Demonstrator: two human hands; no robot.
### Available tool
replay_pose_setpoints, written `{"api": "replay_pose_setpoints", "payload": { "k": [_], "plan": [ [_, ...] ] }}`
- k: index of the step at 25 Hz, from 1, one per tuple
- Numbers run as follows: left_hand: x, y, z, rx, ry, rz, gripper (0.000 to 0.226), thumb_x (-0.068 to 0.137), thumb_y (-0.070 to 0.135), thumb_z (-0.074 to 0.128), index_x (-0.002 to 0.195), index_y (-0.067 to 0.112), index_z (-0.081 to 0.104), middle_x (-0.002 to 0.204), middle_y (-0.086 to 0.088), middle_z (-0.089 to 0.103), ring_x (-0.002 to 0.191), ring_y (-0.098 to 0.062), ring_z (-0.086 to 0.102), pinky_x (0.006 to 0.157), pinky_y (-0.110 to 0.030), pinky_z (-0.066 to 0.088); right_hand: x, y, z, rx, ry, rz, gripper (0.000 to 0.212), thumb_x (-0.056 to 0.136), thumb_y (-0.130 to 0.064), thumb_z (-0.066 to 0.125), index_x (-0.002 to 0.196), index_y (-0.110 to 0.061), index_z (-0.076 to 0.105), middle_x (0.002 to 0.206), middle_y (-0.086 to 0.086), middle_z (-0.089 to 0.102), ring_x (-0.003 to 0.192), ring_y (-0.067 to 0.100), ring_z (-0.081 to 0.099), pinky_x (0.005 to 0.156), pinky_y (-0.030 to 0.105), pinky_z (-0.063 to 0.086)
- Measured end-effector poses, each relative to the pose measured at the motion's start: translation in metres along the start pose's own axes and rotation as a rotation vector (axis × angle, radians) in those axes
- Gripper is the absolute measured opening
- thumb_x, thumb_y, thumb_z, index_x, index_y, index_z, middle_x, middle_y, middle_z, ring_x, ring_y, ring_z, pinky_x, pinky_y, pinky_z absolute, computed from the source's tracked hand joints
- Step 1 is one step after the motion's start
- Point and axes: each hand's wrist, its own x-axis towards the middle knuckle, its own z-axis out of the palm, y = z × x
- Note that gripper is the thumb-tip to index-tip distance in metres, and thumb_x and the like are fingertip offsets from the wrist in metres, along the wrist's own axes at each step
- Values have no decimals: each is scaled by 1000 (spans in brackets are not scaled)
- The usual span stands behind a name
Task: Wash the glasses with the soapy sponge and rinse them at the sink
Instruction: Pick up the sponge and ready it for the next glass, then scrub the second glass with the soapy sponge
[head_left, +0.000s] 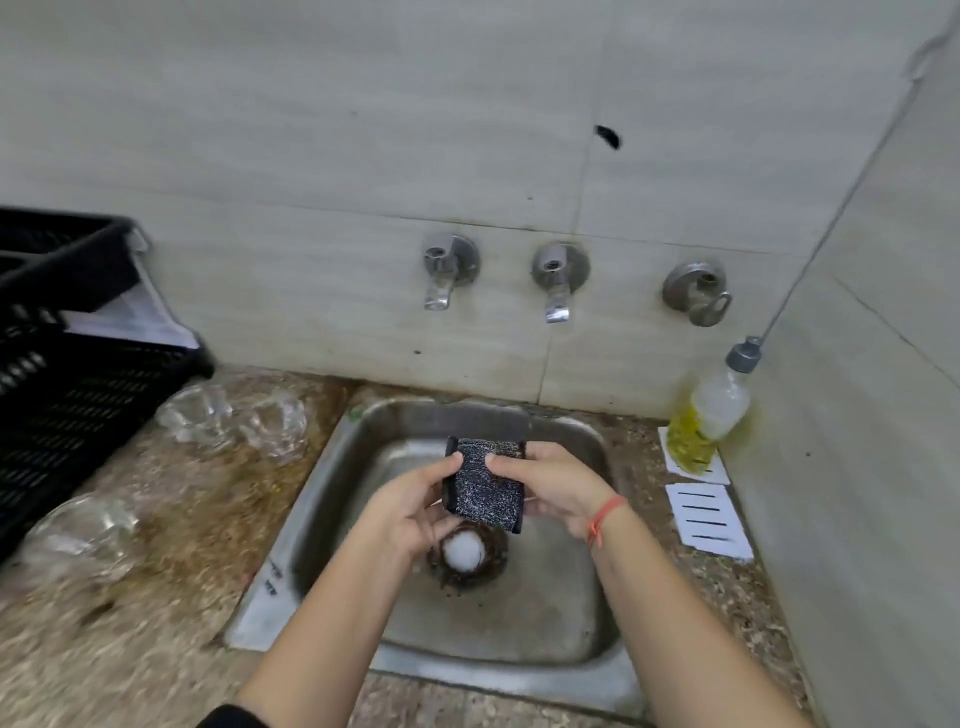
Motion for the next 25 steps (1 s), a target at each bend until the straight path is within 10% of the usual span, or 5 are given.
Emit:
{"api": "replay_pose_setpoints", "payload": {
  "k": [12, 17, 25],
  "plan": [
    [-1, 33, -143, -191, 470, 347, 3, 91, 9, 61, 90, 6, 60, 81, -5, 60, 71, -11, 56, 59, -18, 50, 57, -2, 128, 449, 9, 122, 18, 86, 7, 54, 94, -9, 61, 82, 9, 68, 74, 21, 65, 58, 26, 59],
    [35, 62, -165, 134, 581, 435, 61, 79, 15, 76, 133, 6, 50, 125, -9, 59, 105, -22, 58, 85, -25, 41, 78, -16, 156, 567, 121, 182, 21, 86, 12, 48, 89, -6, 58, 84, 11, 65, 75, 20, 62, 47, 24, 55],
    [86, 86, -176, 299, 587, 522, 82, 64, 15, 86, 136, 15, 48, 128, -8, 59, 119, -28, 56, 100, -34, 44, 106, -17, 179, 665, 222, 209, 17, 87, 10, 49, 92, -5, 58, 88, 11, 65, 78, 20, 62, 49, 25, 56]
  ]
}}
